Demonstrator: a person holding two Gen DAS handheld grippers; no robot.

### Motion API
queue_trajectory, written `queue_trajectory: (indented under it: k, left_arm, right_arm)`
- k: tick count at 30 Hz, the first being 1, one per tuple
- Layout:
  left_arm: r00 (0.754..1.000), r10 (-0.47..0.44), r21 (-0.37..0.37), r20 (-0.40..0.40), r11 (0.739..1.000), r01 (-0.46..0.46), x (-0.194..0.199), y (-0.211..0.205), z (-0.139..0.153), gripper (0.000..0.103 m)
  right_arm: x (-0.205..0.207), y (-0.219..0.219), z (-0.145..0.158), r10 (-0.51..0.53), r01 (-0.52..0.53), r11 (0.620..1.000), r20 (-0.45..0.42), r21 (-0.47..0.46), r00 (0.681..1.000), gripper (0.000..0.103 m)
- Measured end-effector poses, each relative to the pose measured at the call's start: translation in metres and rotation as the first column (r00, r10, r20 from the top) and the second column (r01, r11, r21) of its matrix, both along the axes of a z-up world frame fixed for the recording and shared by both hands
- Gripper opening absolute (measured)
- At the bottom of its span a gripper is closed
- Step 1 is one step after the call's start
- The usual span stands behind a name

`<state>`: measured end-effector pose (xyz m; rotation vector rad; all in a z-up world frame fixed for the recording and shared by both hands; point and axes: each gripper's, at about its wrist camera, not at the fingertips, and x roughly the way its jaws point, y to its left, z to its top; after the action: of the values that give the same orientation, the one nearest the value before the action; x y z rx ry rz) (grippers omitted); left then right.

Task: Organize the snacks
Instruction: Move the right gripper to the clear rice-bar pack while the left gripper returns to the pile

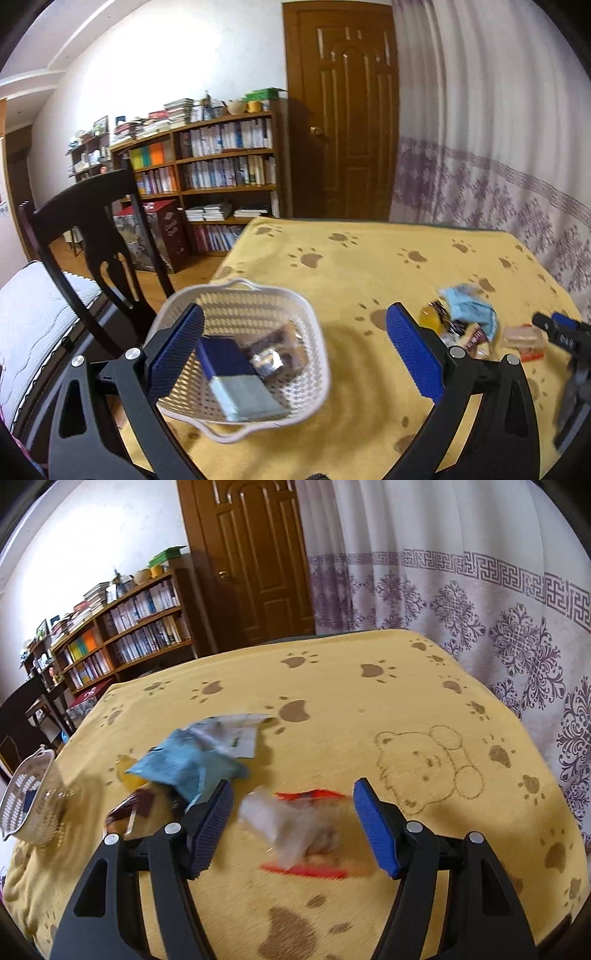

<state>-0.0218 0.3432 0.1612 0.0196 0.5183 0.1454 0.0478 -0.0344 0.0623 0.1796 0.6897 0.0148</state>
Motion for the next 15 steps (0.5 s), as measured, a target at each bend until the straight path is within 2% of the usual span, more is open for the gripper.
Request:
queue_trajectory:
  k: [7, 12, 15]
  left_arm:
    - [0.998, -0.044, 0.018, -0.037, 0.999, 0.044, 0.004, -0.018, -0.014, 0.1]
    - [0.997, -0.051, 0.022, -0.055, 0.998, 0.052, 0.008, -0.024, -0.021, 0.1]
    - [0.997, -0.051, 0.025, -0.059, 0.998, 0.053, 0.009, -0.026, -0.022, 0.1]
  right_arm:
    - [0.013, 0.004, -0.011, 0.042, -0.042, 0.999, -0.034, 0.0, 0.999, 0.061]
    - [0.004, 0.031, -0.02, 0.149, -0.152, 0.988, -0.053, -0.042, 0.987, 0.06]
    - [-0.007, 0.041, -0.024, 0.206, -0.208, 0.977, -0.062, -0.034, 0.977, 0.06]
